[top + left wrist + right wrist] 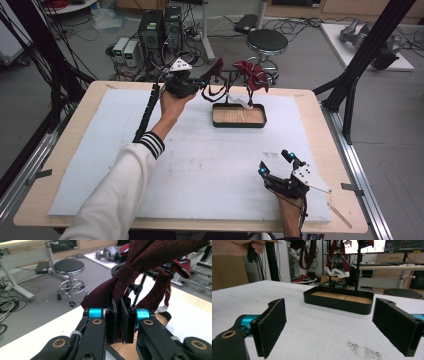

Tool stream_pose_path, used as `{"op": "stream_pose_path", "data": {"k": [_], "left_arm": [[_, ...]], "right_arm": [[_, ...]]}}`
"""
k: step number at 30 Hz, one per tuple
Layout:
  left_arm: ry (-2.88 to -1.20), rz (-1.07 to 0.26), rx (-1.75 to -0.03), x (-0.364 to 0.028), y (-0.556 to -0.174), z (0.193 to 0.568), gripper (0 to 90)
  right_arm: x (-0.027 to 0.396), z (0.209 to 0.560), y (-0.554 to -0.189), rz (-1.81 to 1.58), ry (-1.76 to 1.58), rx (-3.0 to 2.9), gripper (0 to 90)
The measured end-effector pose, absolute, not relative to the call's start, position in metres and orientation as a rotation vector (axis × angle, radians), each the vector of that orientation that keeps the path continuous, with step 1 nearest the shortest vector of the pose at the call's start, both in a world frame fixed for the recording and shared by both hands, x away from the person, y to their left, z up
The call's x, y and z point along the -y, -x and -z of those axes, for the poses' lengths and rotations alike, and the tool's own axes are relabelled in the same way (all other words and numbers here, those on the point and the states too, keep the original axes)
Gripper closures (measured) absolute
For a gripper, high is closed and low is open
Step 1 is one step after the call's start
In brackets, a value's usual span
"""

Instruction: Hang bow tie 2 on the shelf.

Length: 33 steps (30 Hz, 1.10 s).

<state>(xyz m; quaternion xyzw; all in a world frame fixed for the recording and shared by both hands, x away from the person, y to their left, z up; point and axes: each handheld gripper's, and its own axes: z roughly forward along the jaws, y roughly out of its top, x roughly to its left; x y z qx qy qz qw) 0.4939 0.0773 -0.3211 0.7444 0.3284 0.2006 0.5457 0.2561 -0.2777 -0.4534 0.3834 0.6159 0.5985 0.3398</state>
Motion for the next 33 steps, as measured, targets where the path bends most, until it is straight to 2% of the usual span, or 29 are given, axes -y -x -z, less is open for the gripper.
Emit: {"op": "stream_pose_path", "data": {"k": [22,33], "left_arm": [[-1.755,-0.472,-0.855,-0.078,-0.507,0.337,83.2],[-1.778,-0.418,-0.869,-0.071,-0.510,0.349,83.3]], "right_arm": [[0.278,0.454,-0.254,-1.566,-0.970,-1.588,11.2],[0.277,0.455,-0.253,-1.562,-0.970,-1.586,11.2]]}}
